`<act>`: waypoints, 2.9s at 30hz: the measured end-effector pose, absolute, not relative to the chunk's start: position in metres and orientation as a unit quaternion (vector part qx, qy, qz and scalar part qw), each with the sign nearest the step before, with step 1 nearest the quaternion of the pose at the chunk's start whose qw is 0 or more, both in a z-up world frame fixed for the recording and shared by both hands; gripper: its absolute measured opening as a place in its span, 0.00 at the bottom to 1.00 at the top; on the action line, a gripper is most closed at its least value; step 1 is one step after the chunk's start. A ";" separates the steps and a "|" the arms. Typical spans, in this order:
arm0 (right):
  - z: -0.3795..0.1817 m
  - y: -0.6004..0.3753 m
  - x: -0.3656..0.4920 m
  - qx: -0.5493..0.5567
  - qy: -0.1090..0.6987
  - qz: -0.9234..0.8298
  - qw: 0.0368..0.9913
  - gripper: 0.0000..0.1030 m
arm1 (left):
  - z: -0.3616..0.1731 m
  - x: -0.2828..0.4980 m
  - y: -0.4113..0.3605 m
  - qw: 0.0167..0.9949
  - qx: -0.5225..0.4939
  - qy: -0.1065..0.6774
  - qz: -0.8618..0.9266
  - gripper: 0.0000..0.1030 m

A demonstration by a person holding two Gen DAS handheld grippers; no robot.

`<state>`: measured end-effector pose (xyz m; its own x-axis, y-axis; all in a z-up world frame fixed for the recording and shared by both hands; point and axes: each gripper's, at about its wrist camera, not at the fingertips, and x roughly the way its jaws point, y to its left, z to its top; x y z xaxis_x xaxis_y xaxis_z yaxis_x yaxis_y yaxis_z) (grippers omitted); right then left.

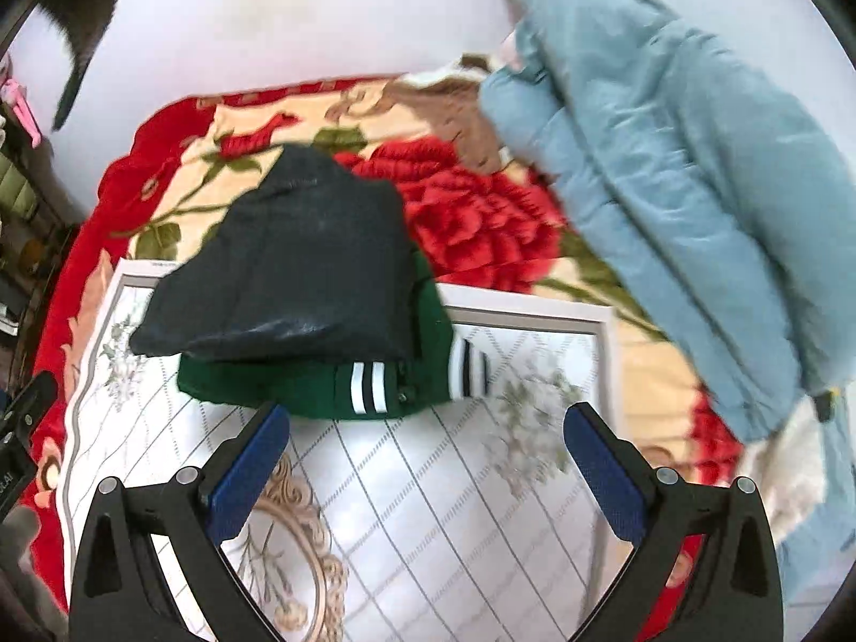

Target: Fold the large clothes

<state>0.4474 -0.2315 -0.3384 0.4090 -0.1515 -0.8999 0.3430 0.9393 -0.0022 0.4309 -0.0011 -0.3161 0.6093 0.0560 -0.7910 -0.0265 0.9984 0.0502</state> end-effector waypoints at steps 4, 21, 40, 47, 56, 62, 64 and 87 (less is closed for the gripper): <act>-0.270 -0.216 0.393 0.088 0.499 -0.163 0.847 1.00 | -0.267 0.394 0.002 0.906 0.026 0.422 0.010 0.98; -0.010 -0.148 0.161 0.073 0.398 -0.201 0.892 1.00 | -0.095 0.221 0.023 0.926 0.032 0.374 -0.038 0.98; 0.074 -0.133 0.051 0.064 0.343 -0.179 0.920 1.00 | -0.045 0.139 0.016 0.942 0.040 0.332 -0.040 0.98; 0.078 -0.133 0.044 0.065 0.340 -0.176 0.922 1.00 | -0.039 0.127 0.014 0.946 0.040 0.319 -0.035 0.98; 0.080 -0.142 0.041 0.060 0.338 -0.165 0.925 1.00 | -0.034 0.118 0.013 0.949 0.030 0.312 -0.030 0.98; 0.082 -0.147 0.040 0.058 0.332 -0.165 0.927 1.00 | -0.032 0.113 0.009 0.951 0.030 0.307 -0.026 0.98; 0.084 -0.148 0.038 0.055 0.329 -0.166 0.928 1.00 | -0.032 0.112 0.008 0.951 0.031 0.307 -0.025 0.98; 0.089 -0.154 0.033 0.053 0.325 -0.161 0.931 1.00 | -0.028 0.104 0.004 0.951 0.032 0.305 -0.022 0.98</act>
<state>0.0332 -0.1542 0.0893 0.7376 -0.2647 -0.6212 0.3337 0.9427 -0.0054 0.1042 0.0040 -0.0283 0.8126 -0.0231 -0.5824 0.0616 0.9970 0.0465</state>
